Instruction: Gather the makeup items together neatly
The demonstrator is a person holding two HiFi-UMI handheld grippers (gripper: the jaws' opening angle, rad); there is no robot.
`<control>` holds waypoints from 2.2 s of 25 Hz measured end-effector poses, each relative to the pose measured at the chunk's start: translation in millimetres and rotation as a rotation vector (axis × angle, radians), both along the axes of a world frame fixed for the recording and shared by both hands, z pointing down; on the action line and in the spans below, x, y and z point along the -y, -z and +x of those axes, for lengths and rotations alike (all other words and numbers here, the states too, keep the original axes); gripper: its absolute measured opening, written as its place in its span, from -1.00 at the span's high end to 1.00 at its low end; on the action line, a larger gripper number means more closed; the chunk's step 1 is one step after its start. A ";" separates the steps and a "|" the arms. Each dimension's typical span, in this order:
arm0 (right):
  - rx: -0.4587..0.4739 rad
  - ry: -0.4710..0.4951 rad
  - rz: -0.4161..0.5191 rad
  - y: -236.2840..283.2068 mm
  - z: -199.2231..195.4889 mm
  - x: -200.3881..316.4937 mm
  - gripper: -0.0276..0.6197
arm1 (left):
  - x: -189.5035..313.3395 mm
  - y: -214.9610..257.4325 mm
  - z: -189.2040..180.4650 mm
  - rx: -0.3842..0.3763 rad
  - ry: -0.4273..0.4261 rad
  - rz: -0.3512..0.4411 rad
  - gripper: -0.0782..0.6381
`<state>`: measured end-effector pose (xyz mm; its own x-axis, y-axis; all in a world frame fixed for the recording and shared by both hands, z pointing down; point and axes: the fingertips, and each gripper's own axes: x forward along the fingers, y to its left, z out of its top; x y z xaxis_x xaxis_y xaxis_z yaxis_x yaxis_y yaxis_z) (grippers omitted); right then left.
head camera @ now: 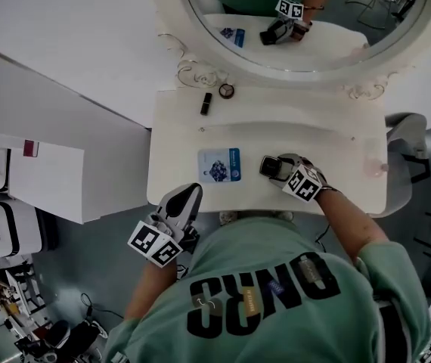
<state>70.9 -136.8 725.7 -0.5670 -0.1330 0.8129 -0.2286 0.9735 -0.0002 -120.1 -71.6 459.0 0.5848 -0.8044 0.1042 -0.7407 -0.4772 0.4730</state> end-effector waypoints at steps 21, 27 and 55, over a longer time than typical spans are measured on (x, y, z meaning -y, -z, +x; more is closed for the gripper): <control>0.422 -0.262 0.192 196.9 -115.6 162.7 0.85 | 21.9 21.6 -8.4 -0.019 0.014 0.092 0.76; 0.279 -0.296 0.134 136.9 -165.9 195.7 0.20 | 8.8 9.6 -39.4 -0.017 0.057 0.066 0.76; 0.207 -0.411 0.118 113.5 37.6 75.5 0.30 | 28.1 13.6 25.4 -0.018 -0.115 0.068 0.76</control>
<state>108.5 -212.3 612.2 -0.5963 -0.4648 0.6545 -0.6017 0.7985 0.0189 -94.7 -99.7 445.4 0.6747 -0.7370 0.0402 -0.6712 -0.5899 0.4490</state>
